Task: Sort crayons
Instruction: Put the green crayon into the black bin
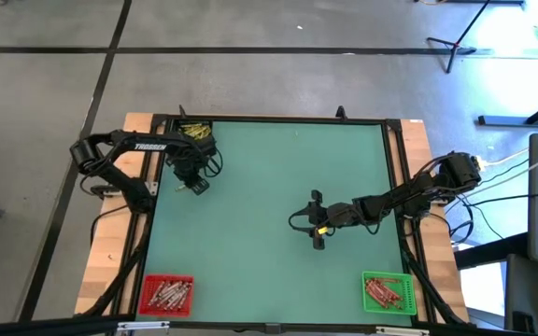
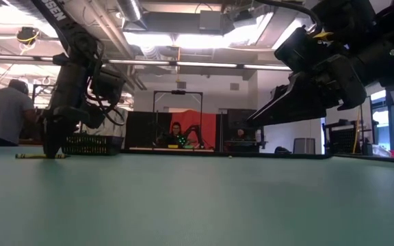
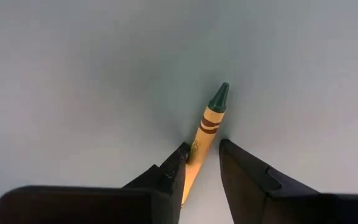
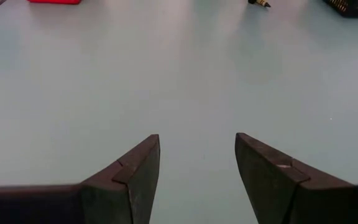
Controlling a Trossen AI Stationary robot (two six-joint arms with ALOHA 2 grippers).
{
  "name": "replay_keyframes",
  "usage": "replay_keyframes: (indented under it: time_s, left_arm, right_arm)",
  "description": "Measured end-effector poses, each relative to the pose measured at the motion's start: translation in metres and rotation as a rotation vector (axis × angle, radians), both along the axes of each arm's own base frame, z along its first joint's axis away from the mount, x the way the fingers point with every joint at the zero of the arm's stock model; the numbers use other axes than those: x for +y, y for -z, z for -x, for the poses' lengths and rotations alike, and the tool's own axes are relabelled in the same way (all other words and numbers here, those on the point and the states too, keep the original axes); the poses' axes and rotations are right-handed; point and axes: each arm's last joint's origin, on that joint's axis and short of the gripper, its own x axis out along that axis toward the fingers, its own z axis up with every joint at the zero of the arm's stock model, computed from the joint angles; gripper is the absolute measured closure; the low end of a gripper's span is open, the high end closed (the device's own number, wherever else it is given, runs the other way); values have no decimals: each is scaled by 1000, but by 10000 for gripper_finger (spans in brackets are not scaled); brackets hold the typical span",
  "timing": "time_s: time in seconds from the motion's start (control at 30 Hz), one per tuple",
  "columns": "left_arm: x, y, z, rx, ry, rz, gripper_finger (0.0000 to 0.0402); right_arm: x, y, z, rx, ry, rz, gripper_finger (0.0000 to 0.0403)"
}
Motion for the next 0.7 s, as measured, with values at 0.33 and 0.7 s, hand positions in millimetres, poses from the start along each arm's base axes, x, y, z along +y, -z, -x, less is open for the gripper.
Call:
replay_keyframes:
  time_s: [0.33, 0.7]
  left_arm:
    - [1, -2, -3, -11, 21, -1, 387]
    - [-4, -9, -10, 27, 91, -2, 390]
  right_arm:
    - [0, 0, 0, 0, -1, 0, 196]
    - [0, 0, 0, 0, -1, 0, 196]
